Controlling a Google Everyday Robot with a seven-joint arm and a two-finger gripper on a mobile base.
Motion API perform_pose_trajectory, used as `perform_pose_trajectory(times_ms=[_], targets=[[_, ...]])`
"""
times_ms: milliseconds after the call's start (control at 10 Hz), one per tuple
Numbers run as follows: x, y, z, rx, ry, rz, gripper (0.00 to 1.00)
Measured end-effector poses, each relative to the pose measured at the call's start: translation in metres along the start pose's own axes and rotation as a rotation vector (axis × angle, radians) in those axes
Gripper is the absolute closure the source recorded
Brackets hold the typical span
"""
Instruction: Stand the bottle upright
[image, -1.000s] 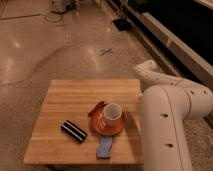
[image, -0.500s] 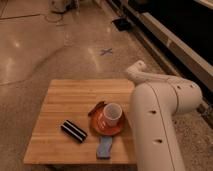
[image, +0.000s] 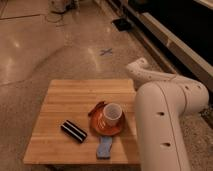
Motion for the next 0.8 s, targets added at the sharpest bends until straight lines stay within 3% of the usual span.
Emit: perform_pose_trajectory(times_ms=[800], targets=[[0.023, -0.017, -0.038, 0.089, 0.197, 0.046, 1.00]])
